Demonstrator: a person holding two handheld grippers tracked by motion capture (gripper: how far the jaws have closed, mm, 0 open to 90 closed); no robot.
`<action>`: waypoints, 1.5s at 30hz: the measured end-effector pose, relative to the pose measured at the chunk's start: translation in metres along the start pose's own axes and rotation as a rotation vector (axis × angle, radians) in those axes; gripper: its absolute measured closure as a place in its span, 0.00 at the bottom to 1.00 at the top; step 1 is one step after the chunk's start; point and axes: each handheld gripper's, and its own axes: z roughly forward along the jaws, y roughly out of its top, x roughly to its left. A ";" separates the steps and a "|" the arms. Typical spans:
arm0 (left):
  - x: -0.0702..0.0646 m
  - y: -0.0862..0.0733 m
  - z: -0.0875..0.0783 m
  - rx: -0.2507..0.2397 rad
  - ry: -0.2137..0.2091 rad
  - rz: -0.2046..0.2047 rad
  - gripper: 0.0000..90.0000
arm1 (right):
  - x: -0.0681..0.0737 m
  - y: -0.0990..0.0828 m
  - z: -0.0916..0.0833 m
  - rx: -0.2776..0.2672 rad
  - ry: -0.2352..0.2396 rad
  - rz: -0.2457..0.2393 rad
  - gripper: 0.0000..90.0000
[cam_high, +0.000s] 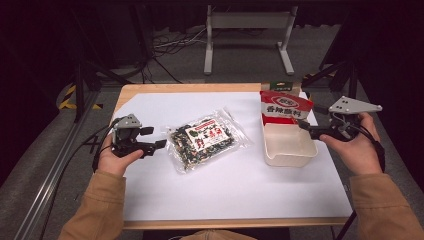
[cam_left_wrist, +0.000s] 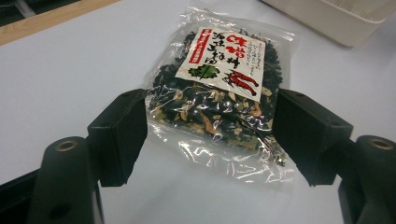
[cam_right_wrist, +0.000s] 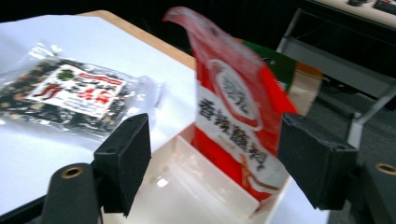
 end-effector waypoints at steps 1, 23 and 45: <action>0.000 0.000 -0.001 -0.002 0.003 0.009 0.30 | 0.003 0.000 -0.001 0.000 0.010 -0.001 0.29; 0.004 0.006 -0.004 0.015 0.066 -0.036 0.27 | 0.061 -0.023 0.011 -0.097 0.200 0.057 0.30; 0.042 0.020 0.042 0.057 0.076 -0.093 0.25 | 0.088 -0.028 0.021 -0.054 0.325 -0.019 0.34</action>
